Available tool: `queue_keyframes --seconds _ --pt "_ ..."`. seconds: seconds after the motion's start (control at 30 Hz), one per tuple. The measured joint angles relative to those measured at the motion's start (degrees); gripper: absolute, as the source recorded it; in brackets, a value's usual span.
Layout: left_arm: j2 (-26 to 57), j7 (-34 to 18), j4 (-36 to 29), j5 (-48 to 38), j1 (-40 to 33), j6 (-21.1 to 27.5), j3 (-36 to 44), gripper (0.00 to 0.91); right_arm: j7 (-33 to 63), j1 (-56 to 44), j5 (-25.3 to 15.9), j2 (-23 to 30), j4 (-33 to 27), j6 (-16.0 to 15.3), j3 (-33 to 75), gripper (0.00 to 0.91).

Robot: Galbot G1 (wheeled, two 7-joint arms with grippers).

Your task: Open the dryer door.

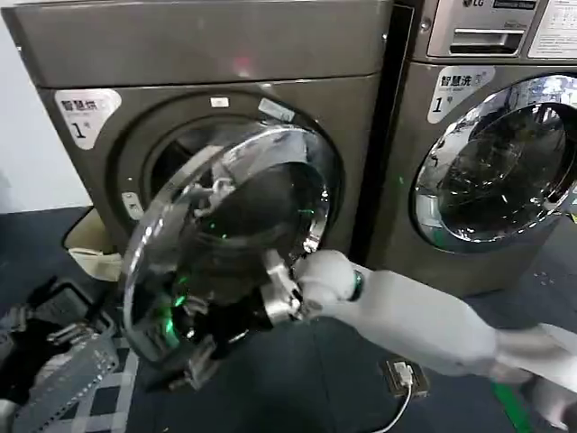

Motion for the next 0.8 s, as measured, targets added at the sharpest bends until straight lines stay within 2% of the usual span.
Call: queue_keyframes --seconds 0.37,0.53,0.63,0.8 --pt "8.9 6.1 7.0 1.7 -1.5 -8.0 6.0 0.907 -2.6 -0.7 1.1 -11.4 14.1 -0.4 -1.6 0.907" --pt "14.1 9.2 10.2 5.4 -2.9 -11.2 9.5 0.907 -2.6 -2.8 -0.8 -18.7 20.7 0.9 -0.2 0.907" --pt "17.1 10.9 11.9 7.7 -4.2 -12.6 12.5 0.907 -2.5 -6.0 -1.5 -23.9 23.6 1.6 2.8 0.907" --pt "21.6 14.2 12.0 8.6 -5.9 -14.3 17.3 0.907 -2.0 -15.9 -1.4 -33.0 26.1 2.0 13.8 0.907"
